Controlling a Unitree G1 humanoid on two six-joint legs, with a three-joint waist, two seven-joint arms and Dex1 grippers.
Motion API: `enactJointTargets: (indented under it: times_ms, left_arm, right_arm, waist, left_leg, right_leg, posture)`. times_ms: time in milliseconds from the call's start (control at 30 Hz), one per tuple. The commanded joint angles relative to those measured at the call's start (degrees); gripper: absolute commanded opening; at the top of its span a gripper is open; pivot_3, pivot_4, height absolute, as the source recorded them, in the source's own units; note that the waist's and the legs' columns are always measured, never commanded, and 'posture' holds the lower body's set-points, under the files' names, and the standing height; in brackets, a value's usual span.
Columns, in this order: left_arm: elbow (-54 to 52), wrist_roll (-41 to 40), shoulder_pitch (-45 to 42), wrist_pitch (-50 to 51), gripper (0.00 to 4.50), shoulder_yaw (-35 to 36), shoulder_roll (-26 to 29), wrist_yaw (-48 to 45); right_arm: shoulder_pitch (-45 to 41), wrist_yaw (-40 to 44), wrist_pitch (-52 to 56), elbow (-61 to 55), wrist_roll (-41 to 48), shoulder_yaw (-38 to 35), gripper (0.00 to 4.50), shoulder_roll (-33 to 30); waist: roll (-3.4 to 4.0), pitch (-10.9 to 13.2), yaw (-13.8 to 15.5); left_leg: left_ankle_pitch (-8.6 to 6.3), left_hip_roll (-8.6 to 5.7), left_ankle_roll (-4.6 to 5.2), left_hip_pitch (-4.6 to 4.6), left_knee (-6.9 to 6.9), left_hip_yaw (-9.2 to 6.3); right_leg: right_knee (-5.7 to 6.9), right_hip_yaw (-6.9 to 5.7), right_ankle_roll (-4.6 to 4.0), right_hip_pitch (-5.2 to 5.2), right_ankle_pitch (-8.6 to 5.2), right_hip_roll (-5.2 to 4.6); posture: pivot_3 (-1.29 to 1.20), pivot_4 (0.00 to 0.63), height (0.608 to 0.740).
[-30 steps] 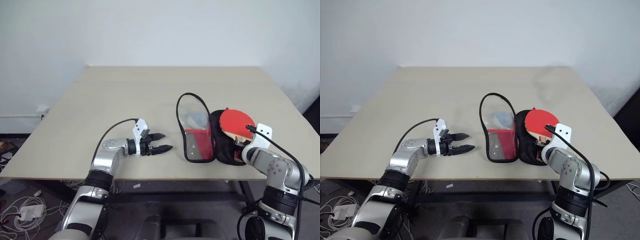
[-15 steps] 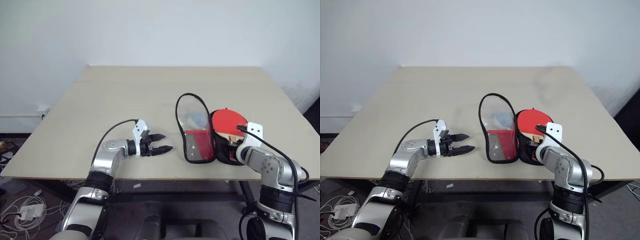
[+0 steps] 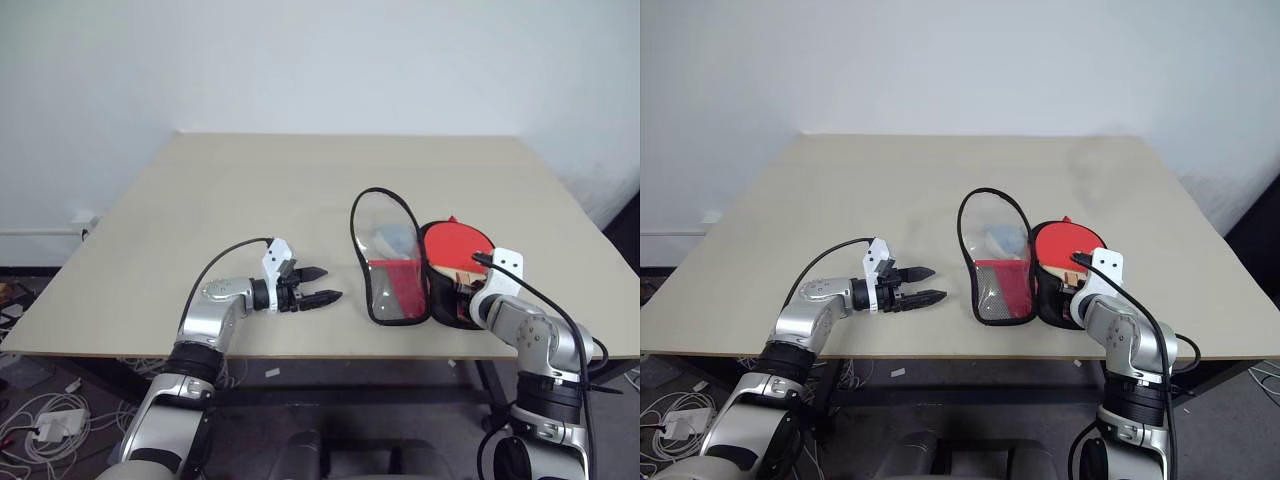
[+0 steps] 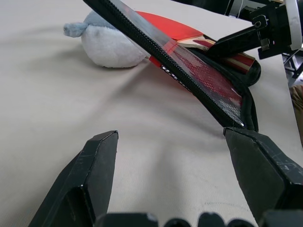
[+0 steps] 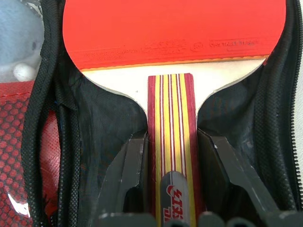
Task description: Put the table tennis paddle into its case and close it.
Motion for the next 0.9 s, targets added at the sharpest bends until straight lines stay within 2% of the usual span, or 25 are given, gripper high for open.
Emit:
enactJointTargets:
  times_ms: [33, 167, 200, 300, 400, 533, 633, 733, 900]
  left_arm:
    - [-1.01, -0.13, -2.05, -0.93, 3.79, 0.96, 0.13, -0.28]
    - [-0.84, -0.13, -2.45, -0.92, 3.79, 1.03, 0.24, -0.38]
    - [-0.62, -0.18, -2.71, -0.86, 3.79, 1.04, 0.17, -0.45]
    - [1.88, 1.4, -4.68, -2.1, 3.79, -0.25, -1.01, 0.06]
    - [9.34, 6.47, -9.31, -5.37, 3.79, -1.89, -3.6, 6.08]
    - [19.16, 9.11, -15.96, -8.39, 3.79, -1.8, -8.16, 10.41]
    - [25.22, 8.79, -21.88, -10.24, 3.79, -1.34, -13.8, 10.25]
    - [30.96, 10.95, -26.94, -14.23, 3.79, -2.5, -19.82, 11.93]
    - [35.49, 12.36, -32.21, -16.44, 3.79, -2.41, -27.12, 12.29]
  right_arm:
    - [-0.12, 0.33, -0.5, 1.18, -0.38, 0.34, 3.16, -0.03]
    - [-0.7, 1.36, 1.73, 0.54, 0.92, 0.32, 4.43, -0.27]
    - [-1.11, 2.1, 2.52, -0.44, 1.52, 0.53, 4.48, -0.48]
    - [-4.29, 10.75, 1.85, -11.44, 2.76, 10.04, 4.48, -10.61]
    - [-10.68, 12.65, -1.8, -13.17, 5.41, 4.19, 4.48, -12.64]
    - [-14.98, 12.12, -5.68, -9.83, 5.61, -1.17, 4.48, -13.06]
    - [-17.77, 10.57, -10.06, -5.49, 5.37, -4.67, 4.48, -12.35]
    - [-18.9, 8.94, -15.37, -5.36, 7.31, -7.84, 4.48, -8.79]
    - [-18.2, 8.17, -22.44, -7.33, 8.88, -8.65, 4.48, -5.26]
  waist:
    - [-0.02, -0.01, 0.01]
    - [-0.04, -0.02, 0.03]
    - [-0.04, -0.02, 0.04]
    - [0.15, 0.11, 0.04]
    - [0.27, 0.19, 0.04]
    - [-0.25, 0.09, 0.27]
    - [-0.27, 0.13, 1.09]
    - [-0.27, 0.14, 1.62]
    - [-0.26, 0.15, 1.4]
  left_leg:
    - [0.02, 0.01, -0.02, 0.0, 0.0, 0.01]
    - [0.05, 0.01, -0.03, 0.0, 0.0, 0.0]
    - [0.06, 0.01, -0.04, 0.0, 0.0, 0.0]
    - [0.07, 0.01, -0.04, -0.04, 0.02, -0.02]
    - [0.15, -0.01, 0.07, -0.42, 0.15, -0.15]
    - [0.22, 0.0, 0.18, -0.42, 0.2, -0.22]
    - [0.25, -0.02, 0.13, -0.58, 0.22, -0.17]
    - [0.26, -0.09, 0.16, -0.7, 0.29, -0.15]
    - [0.32, -0.11, 0.26, -0.81, 0.22, -0.14]
  right_leg:
    - [0.0, -0.01, -0.02, 0.0, 0.01, 0.01]
    - [-0.01, -0.02, -0.07, 0.03, 0.06, 0.01]
    - [-0.01, -0.02, -0.09, 0.03, 0.07, 0.01]
    - [-0.01, -0.01, -0.12, -0.03, 0.1, -0.02]
    - [-0.01, 0.02, 0.05, -0.31, 0.2, -0.04]
    - [-0.12, -0.34, 0.46, -0.13, 0.17, 0.1]
    - [-0.15, -0.41, 0.26, -0.18, 0.29, 0.08]
    - [-0.21, -0.41, 0.21, -0.19, 0.33, 0.03]
    - [-0.2, -0.38, 0.28, -0.2, 0.3, 0.02]
  posture:
    - [0.0, 0.0, 0.716]
    - [0.0, 0.0, 0.716]
    - [0.0, 0.0, 0.716]
    - [0.0, 0.0, 0.716]
    - [0.0, 0.0, 0.716]
    - [0.0, 0.0, 0.716]
    - [0.0, 0.0, 0.716]
    - [0.0, 0.0, 0.716]
    - [0.0, 0.0, 0.716]
